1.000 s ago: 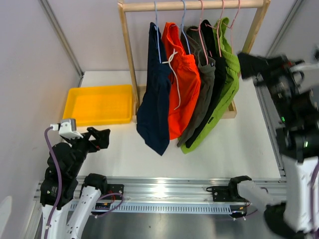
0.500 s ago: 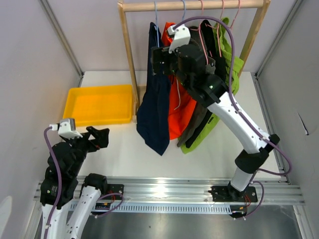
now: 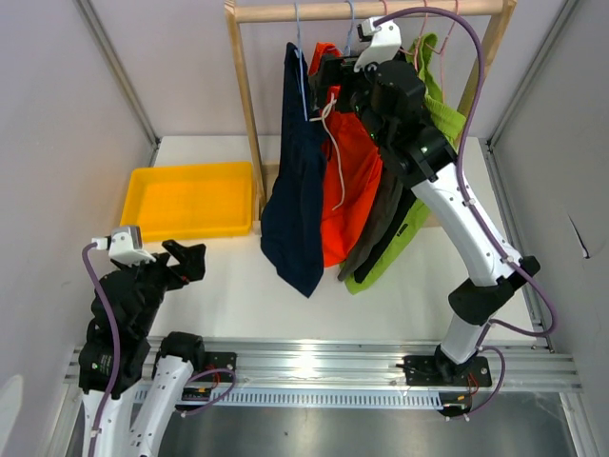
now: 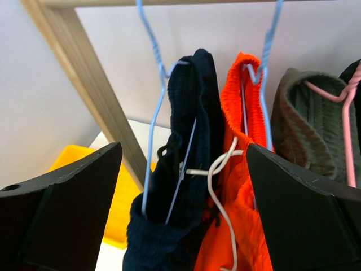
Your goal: Remove the shorts from the hanger
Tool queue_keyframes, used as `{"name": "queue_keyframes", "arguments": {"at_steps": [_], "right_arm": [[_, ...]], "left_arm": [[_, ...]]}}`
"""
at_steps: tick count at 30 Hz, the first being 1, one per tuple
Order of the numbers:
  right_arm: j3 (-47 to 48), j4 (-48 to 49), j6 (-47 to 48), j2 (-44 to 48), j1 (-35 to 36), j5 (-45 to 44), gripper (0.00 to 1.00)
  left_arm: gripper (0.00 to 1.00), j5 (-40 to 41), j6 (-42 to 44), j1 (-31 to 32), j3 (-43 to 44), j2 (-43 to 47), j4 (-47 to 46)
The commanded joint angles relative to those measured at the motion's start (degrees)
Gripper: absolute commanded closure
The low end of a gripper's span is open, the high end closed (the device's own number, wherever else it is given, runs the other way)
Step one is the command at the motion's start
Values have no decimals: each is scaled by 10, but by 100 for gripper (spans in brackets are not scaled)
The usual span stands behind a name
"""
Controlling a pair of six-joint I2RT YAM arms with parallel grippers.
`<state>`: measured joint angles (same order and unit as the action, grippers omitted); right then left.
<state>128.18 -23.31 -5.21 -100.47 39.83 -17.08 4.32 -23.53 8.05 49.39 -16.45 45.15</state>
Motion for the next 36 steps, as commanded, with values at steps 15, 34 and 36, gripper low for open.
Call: {"name": "queue_keyframes", "arguments": {"at_steps": [15, 34, 36], "right_arm": [[68, 49, -36, -68, 9, 79, 3], [117, 38, -45, -157, -2, 56, 67], [117, 38, -46, -155, -4, 55, 84]], "left_arm": [[1, -10, -4, -23, -3, -6, -15], [1, -11, -4, -23, -4, 5, -16], [1, -10, -4, -23, -3, 3, -16]]}}
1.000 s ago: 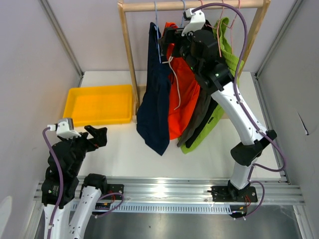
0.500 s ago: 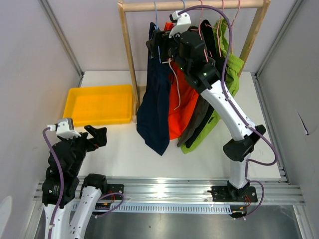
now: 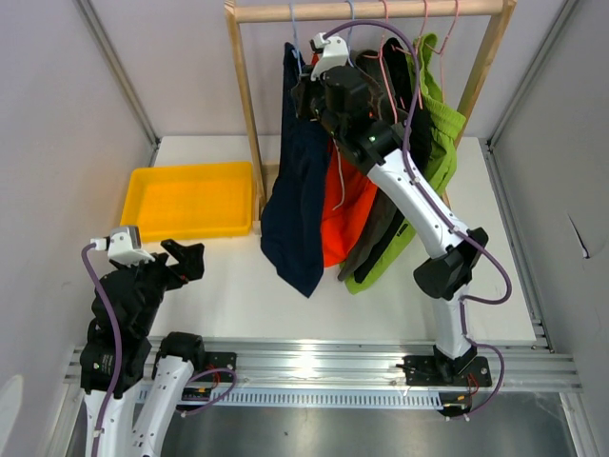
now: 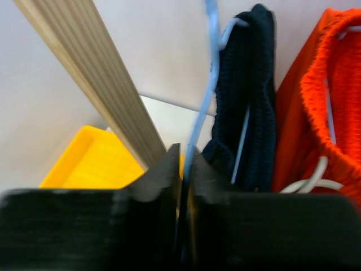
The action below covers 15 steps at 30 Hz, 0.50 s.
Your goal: Remove the shorts from the hanger
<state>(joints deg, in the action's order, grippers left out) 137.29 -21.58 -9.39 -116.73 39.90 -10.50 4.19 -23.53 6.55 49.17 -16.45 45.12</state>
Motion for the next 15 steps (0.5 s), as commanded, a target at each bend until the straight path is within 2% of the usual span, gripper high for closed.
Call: {"name": "queue_keyframes", "arguments": {"at_steps": [1, 3, 9, 12, 14, 15], "right_arm": [[25, 21, -5, 11, -3, -12, 93], [24, 19, -6, 16, -3, -13, 100], [-17, 41, -1, 69, 0, -18, 100], [-20, 45, 2, 91, 8, -23, 100], [-19, 46, 4, 104, 14, -29, 100], [-18, 48, 3, 107, 19, -41, 100]], "left_arm": [[1, -9, -3, -7, -2, 0, -16], [1, -10, 1, -8, 1, -10, -16], [1, -45, 5, -8, 36, -55, -57], [1, -91, 11, -4, 78, -131, -99], [1, -70, 22, 12, 135, -205, -115], [1, -53, 41, 48, 152, -233, -127]]}}
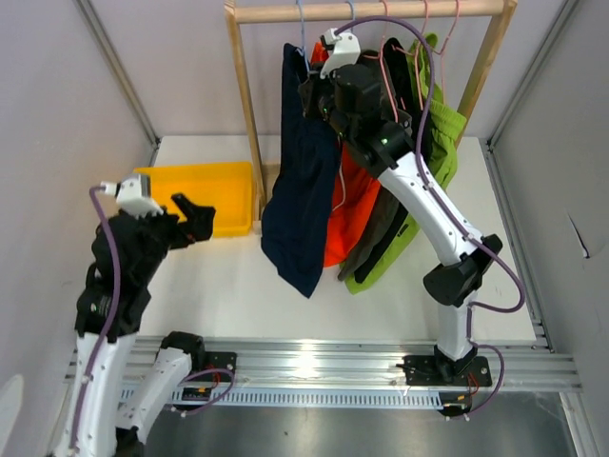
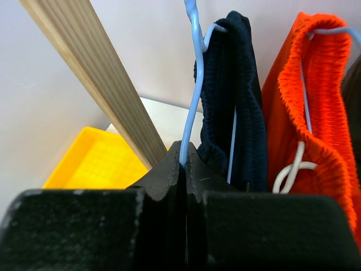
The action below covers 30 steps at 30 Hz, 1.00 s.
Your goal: Remove the shorts from the hanger
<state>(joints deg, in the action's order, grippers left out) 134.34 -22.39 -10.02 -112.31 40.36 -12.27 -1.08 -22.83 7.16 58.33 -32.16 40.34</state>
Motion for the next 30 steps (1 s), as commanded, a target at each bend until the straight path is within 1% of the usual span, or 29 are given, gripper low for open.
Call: {"name": "queue_keyframes", "arguments": {"at_steps": [1, 2, 3, 4, 5, 6, 7, 8, 9, 10, 12, 14, 18, 26, 27, 28, 29, 30], "right_arm": [[14, 58, 5, 68, 17, -28, 100], [15, 59, 4, 72, 20, -35, 100], [21, 53, 3, 76, 24, -60, 100], [29, 49, 1, 78, 31, -71, 100], [31, 46, 0, 80, 34, -82, 100], [29, 43, 2, 82, 37, -109, 100], [29, 39, 3, 87, 44, -123, 100], [29, 35, 5, 87, 44, -136, 100], [29, 22, 4, 88, 45, -164, 100], [29, 14, 4, 89, 45, -172, 100], [19, 0, 2, 91, 45, -187, 100], [-1, 0, 1, 101, 45, -188, 100], [-24, 4, -1, 116, 46, -187, 100], [-29, -17, -28, 126, 53, -188, 100], [-29, -19, -32, 128, 54, -186, 100], [-29, -20, -34, 128, 55, -185, 100], [-28, -20, -37, 130, 57, -182, 100], [-27, -21, -39, 131, 58, -182, 100]], "left_arm": [[1, 27, 47, 66, 107, -104, -83], [1, 58, 59, 98, 155, -166, -84], [1, 114, 89, 168, 214, -202, -74], [1, 141, 101, 201, 242, -232, -68], [1, 164, 108, 235, 297, -260, -69], [1, 193, 118, 296, 305, -292, -75], [1, 206, 121, 325, 307, -299, -100], [1, 214, 124, 354, 285, -301, -121], [1, 202, 139, 403, 271, -295, -146], [1, 200, 143, 425, 256, -294, -188], [1, 180, 138, 463, 215, -300, -218], [1, 160, 124, 485, 199, -309, -239], [1, 178, 115, 524, 169, -317, -280], [1, 214, 117, 537, 165, -363, -329], [2, 222, 120, 537, 166, -369, -333], [6, 228, 120, 537, 168, -375, -335], [18, 237, 122, 536, 171, -388, -336], [25, 243, 121, 537, 171, -392, -337]]}}
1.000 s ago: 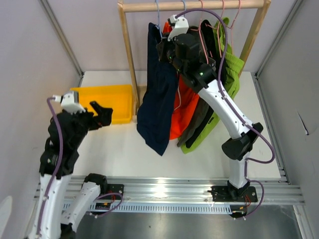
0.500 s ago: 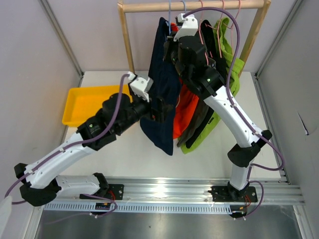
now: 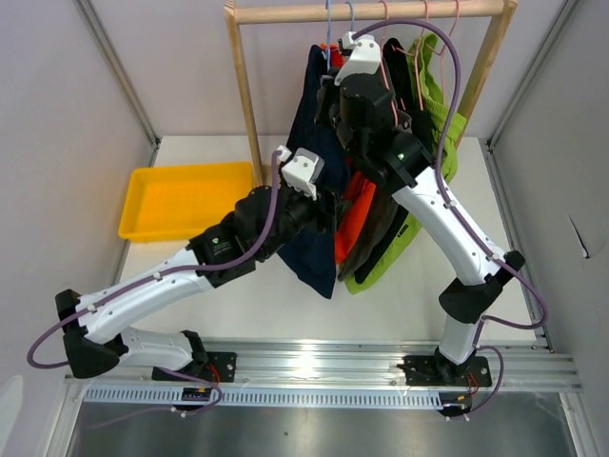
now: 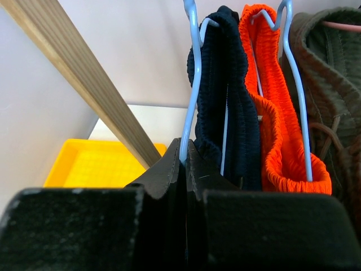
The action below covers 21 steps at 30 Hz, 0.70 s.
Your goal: Remove the shorts from the hanger
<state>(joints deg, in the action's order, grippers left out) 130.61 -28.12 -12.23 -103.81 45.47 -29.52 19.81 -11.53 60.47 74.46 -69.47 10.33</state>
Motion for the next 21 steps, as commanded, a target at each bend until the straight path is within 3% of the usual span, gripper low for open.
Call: {"name": "queue_keyframes", "arguments": {"at_steps": [1, 4, 5, 6, 13, 21], "right_arm": [[12, 35, -17, 46, 9, -9, 100], [20, 29, -18, 47, 13, -6, 100], [23, 28, -18, 47, 14, -5, 100], [23, 29, -18, 48, 14, -6, 100], [31, 25, -17, 41, 13, -10, 100], [36, 21, -16, 41, -5, -11, 100]], "left_arm": [[33, 39, 6, 4, 10, -22, -41], [67, 55, 2, 4, 1, -30, -48], [92, 59, -2, 4, -1, -31, -48], [100, 72, -6, 4, -2, -30, -46], [100, 113, -19, 50, -60, 27, -36], [100, 262, -108, 262, -204, 83, -42]]}}
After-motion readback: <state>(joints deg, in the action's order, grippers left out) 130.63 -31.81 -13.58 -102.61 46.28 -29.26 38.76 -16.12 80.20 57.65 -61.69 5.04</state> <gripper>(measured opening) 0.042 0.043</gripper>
